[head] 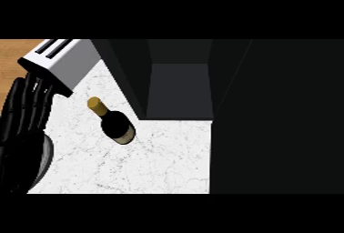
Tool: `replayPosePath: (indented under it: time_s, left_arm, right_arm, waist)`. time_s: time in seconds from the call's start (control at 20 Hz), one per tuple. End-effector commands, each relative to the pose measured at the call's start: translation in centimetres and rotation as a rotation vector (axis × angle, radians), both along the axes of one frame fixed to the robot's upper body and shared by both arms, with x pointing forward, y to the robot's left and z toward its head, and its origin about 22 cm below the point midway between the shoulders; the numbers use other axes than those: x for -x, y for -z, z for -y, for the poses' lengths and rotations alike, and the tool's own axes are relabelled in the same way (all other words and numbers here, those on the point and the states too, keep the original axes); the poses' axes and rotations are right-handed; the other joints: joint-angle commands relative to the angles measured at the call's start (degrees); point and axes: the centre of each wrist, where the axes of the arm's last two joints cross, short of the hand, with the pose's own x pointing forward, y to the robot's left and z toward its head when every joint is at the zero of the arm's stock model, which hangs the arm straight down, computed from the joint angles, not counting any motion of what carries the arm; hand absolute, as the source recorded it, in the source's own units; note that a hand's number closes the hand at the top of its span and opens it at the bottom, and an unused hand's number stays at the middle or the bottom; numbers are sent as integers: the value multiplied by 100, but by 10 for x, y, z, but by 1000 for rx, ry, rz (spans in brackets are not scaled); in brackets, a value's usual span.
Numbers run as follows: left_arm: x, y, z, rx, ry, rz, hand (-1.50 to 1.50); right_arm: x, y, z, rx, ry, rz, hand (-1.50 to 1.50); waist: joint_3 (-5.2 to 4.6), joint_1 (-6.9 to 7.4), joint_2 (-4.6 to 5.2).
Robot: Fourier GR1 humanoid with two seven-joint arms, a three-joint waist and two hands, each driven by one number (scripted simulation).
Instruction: Pick up the wine, place it into the cabinet and close the cabinet
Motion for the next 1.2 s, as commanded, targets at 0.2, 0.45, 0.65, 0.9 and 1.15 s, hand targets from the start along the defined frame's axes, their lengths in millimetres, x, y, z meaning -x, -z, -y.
replayPosePath:
  time_s: [0.2,0.45,0.65,0.9,1.15]
  left_arm:
    - [-66,-34,59,-8,194,-17,-150]
    - [-69,-13,80,121,320,-269,-150]
    - [-79,-38,111,155,330,-298,-150]
    - [-52,-68,123,163,347,-308,-150]
    - [-19,-86,135,156,358,-307,-150]
  right_arm:
    - [27,17,-11,-14,28,-10,-150]
    - [53,-7,-27,4,-337,-137,-150]
    - [83,-26,-16,19,-324,-163,-150]
    - [103,-31,-28,-8,-323,-156,-150]
    - [116,-57,-23,-7,-332,-168,-150]
  waist:
    - [-27,-258,128]
    - [-33,-251,89]
    - [-33,-187,98]
    - [-32,-93,93]
    - [-34,-58,83]
